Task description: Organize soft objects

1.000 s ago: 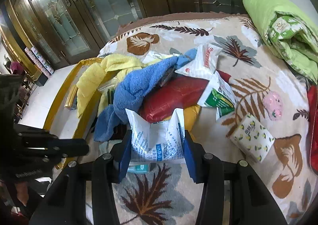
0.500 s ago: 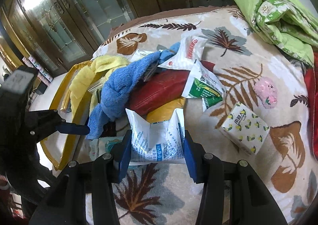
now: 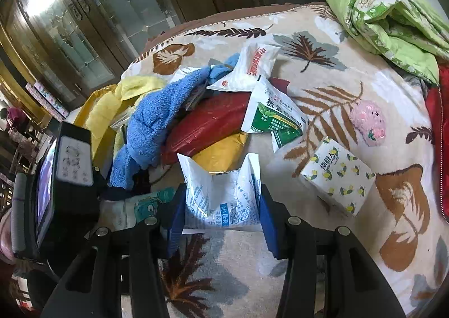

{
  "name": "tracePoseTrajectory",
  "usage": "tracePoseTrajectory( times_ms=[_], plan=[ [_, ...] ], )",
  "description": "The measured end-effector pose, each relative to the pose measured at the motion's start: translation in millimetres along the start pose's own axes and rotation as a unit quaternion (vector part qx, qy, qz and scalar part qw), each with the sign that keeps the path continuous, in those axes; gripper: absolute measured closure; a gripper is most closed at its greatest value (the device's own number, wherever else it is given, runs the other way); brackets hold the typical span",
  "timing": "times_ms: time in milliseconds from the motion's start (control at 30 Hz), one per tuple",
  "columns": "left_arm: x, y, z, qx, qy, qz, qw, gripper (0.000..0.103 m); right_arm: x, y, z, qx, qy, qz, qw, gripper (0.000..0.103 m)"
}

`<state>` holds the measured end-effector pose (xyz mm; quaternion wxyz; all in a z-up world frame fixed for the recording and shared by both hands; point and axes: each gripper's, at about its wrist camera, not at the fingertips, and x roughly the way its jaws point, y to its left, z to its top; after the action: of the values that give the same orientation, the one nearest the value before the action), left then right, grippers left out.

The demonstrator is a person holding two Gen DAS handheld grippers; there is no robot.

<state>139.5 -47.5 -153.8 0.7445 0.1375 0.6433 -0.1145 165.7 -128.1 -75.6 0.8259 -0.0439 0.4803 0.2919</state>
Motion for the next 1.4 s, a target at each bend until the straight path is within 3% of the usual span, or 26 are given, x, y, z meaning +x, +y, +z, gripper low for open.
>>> tracePoseTrajectory(
  times_ms=[33, 100, 167, 300, 600, 800, 867, 1100, 1167, 1400],
  plan=[
    [-1, 2, -1, -0.008, -0.01, 0.001, 0.9999, 0.047, 1, 0, -1, 0.0, -0.001, -0.002, 1.0, 0.055],
    [-6, 13, -2, -0.042, -0.032, -0.015, 0.9985, 0.059, 2, 0, -2, 0.0, -0.002, -0.006, 1.0, 0.055],
    [-4, 21, -3, -0.068, -0.042, -0.044, 0.9958, 0.062, 2, -2, -4, 0.005, -0.001, -0.005, 1.0, 0.055],
    [-2, 16, -12, -0.08, -0.073, -0.03, 0.9936, 0.07, -2, -3, -6, 0.005, -0.004, -0.005, 1.0, 0.055],
    [-43, 39, -55, -0.162, -0.146, -0.057, 0.9744, 0.071, -10, 22, 0, -0.022, -0.011, 0.009, 1.0, 0.055],
    [-106, 77, -94, -0.215, -0.183, -0.022, 0.959, 0.07, -6, 74, 17, -0.068, -0.013, 0.042, 0.997, 0.055],
    [-116, 95, -114, -0.233, -0.182, 0.015, 0.955, 0.07, 1, 100, 23, -0.09, -0.009, 0.056, 0.994, 0.055],
    [-114, 145, -182, -0.316, -0.17, 0.058, 0.9317, 0.07, 40, 185, 31, -0.157, 0.02, 0.098, 0.982, 0.055],
    [-108, 148, -189, -0.322, -0.165, 0.072, 0.9294, 0.07, 56, 205, 28, -0.171, 0.034, 0.105, 0.979, 0.055],
    [-83, 157, -205, -0.347, -0.145, 0.064, 0.9244, 0.07, 92, 236, 14, -0.203, 0.069, 0.097, 0.972, 0.055]
  ],
)
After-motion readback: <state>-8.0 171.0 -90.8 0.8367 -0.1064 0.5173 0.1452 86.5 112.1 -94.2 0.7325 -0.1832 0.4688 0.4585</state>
